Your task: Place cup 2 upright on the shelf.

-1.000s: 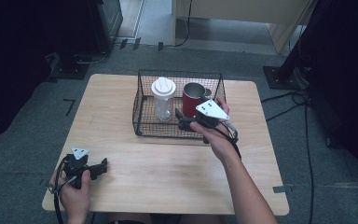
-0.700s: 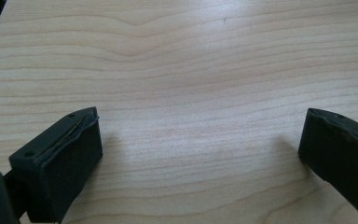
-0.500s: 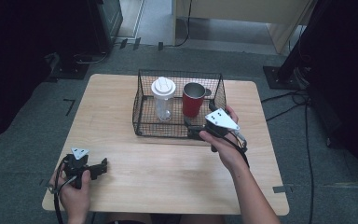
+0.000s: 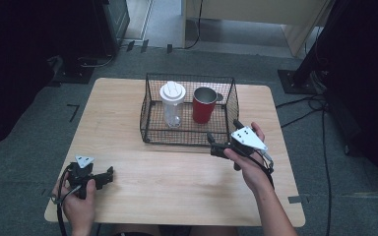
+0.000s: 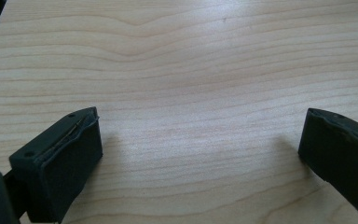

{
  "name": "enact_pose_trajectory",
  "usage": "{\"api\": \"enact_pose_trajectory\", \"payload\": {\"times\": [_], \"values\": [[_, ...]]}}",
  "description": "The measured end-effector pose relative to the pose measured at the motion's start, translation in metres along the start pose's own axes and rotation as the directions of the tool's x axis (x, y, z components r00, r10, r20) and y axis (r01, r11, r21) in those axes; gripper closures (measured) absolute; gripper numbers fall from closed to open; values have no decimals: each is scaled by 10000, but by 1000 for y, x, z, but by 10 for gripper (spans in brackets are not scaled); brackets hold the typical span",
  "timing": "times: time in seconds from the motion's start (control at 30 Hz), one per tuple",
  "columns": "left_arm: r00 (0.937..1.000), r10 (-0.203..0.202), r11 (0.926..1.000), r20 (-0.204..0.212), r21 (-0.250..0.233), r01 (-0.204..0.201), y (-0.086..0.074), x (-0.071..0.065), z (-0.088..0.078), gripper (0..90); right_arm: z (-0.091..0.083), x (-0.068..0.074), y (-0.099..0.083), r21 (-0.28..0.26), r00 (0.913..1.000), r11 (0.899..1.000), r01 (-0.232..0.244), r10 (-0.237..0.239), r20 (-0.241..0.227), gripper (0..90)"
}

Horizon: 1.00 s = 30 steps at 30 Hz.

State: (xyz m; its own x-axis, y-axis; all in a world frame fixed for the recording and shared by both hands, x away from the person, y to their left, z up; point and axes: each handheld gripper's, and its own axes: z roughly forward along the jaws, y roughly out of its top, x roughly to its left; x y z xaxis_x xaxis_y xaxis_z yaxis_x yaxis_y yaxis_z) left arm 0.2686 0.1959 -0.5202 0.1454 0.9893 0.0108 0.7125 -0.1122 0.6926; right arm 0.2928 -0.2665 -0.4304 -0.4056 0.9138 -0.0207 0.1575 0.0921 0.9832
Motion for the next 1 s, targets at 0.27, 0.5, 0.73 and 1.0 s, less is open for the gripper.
{"api": "enact_pose_trajectory", "payload": {"times": [0.27,0.5,0.73,1.0], "values": [[10000,3,10000,0,-3,-3,0,0,0,0,-14,-11,-12,64,9991,9998,-211,209,382,0],[10000,4,10000,-4,-3,-4,0,0,0,0,-26,-21,-25,197,9976,9991,-372,360,595,0],[10000,37,10000,14,0,-37,0,0,0,0,-37,-29,-36,303,9952,9984,-472,444,877,0],[10000,80,10000,44,-5,-80,0,-1,0,0,-51,-40,-52,502,9906,9964,-680,614,1224,0]]}}
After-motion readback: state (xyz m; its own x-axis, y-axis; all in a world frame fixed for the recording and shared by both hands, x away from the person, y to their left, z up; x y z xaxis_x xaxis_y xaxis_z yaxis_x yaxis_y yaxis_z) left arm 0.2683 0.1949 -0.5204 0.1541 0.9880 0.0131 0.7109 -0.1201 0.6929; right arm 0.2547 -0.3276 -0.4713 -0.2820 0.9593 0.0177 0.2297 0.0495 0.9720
